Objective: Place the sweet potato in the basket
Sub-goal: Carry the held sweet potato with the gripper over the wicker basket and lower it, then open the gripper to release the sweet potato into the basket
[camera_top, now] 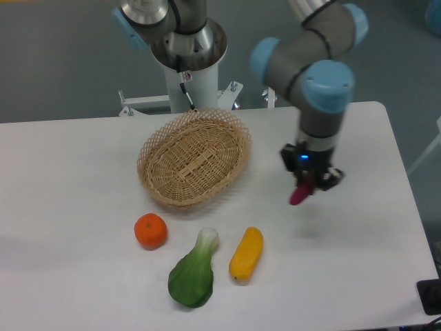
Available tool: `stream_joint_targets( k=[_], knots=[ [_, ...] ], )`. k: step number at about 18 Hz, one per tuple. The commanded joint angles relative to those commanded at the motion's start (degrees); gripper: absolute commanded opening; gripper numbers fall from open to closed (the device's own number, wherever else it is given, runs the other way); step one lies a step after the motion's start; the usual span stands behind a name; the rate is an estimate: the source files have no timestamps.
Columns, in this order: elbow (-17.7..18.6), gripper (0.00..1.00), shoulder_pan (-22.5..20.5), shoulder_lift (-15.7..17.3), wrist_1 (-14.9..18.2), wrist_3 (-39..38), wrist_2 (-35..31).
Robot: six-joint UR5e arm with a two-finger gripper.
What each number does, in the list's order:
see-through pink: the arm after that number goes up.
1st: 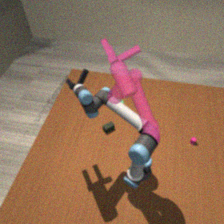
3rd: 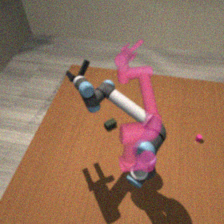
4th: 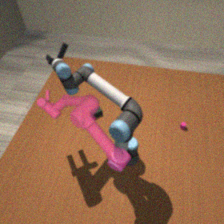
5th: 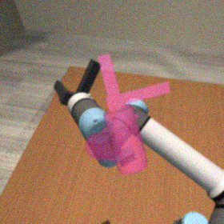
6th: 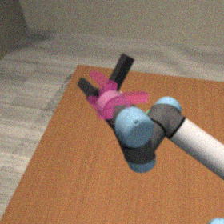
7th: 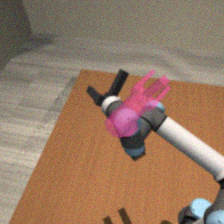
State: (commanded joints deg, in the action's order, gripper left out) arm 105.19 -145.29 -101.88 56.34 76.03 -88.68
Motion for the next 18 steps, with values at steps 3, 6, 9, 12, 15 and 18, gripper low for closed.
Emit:
stream_joint_targets(
  k=[3,6,9,12,15,18],
  knots=[
    [4.0,0.34,2.8,2.9,-0.2,0.1,0.0],
    [7.8,0.34,5.6,5.5,-0.3,0.1,0.0],
    [12.6,0.34,7.9,7.1,-0.6,1.0,-0.1],
    [14.4,0.36,10.8,7.1,-0.6,1.0,0.1],
    [15.6,0.47,14.1,7.1,-0.6,0.4,-0.1],
    [16.4,0.84,15.8,7.0,-0.7,0.4,-0.3]
  ],
)
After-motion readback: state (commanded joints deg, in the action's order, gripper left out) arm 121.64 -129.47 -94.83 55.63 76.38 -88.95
